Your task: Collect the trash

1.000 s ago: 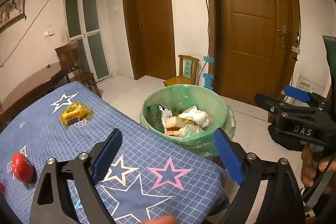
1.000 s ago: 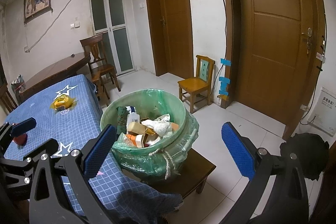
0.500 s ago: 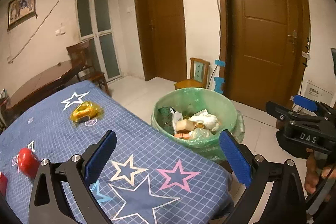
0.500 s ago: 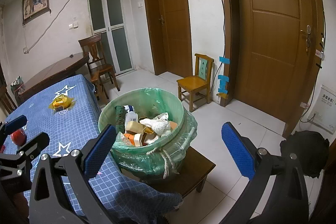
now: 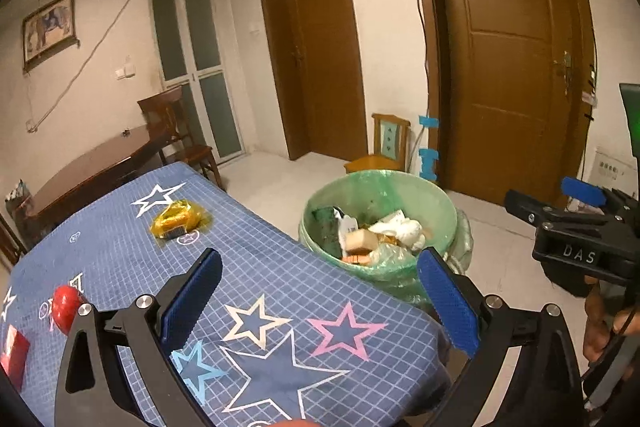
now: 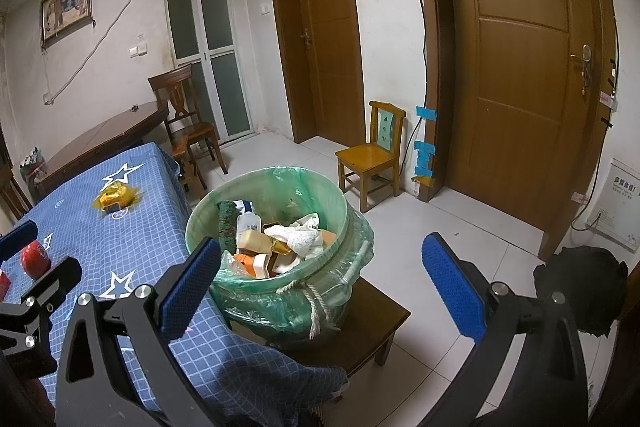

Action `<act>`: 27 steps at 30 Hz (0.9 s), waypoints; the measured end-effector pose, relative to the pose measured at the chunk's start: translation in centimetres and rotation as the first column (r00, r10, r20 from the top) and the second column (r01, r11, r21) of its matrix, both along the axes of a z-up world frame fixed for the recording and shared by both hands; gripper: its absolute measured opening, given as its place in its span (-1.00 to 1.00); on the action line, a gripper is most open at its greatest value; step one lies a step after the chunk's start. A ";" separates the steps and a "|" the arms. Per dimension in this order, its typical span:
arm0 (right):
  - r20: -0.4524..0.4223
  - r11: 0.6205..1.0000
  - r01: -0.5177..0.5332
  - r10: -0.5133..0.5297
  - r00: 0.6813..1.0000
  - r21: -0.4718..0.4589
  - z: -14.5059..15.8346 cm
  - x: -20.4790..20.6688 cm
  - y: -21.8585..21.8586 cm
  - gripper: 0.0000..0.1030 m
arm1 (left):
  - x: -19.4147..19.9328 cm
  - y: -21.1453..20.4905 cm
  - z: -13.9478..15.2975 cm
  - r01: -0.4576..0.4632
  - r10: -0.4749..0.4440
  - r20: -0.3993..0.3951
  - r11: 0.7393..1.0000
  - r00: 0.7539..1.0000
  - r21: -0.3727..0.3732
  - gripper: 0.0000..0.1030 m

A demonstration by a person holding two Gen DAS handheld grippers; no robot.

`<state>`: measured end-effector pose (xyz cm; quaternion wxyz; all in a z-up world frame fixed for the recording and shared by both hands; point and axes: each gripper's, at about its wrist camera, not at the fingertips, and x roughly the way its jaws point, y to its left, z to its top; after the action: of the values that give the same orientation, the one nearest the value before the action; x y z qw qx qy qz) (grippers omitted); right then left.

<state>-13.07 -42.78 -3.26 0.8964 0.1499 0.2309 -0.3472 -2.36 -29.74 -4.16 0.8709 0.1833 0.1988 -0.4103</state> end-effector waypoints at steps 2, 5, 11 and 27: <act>0.002 1.000 0.000 0.000 1.000 0.002 0.0 -0.1 0.0 0.89 | -0.1 0.0 0.0 0.004 -0.004 0.006 1.000 1.000 0.001 0.90; 0.001 1.000 0.001 -0.001 1.000 0.003 0.0 -0.1 -0.1 0.89 | -0.3 -0.3 -0.2 0.020 -0.020 0.008 1.000 1.000 0.020 0.90; -0.001 1.000 0.001 -0.001 1.000 0.003 0.0 -0.1 -0.1 0.89 | -0.6 -0.7 -0.6 0.026 -0.026 0.015 0.999 1.000 0.042 0.90; -0.004 1.000 0.006 -0.006 1.000 0.004 -0.2 -0.2 -0.4 0.89 | -1.0 -0.2 -0.4 0.105 -0.105 -0.002 0.994 0.994 -0.026 0.84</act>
<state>-13.26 -43.17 -3.46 0.8946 0.1518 0.2331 -0.3498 -3.33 -29.94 -4.58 0.8501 0.1816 0.1849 -0.4584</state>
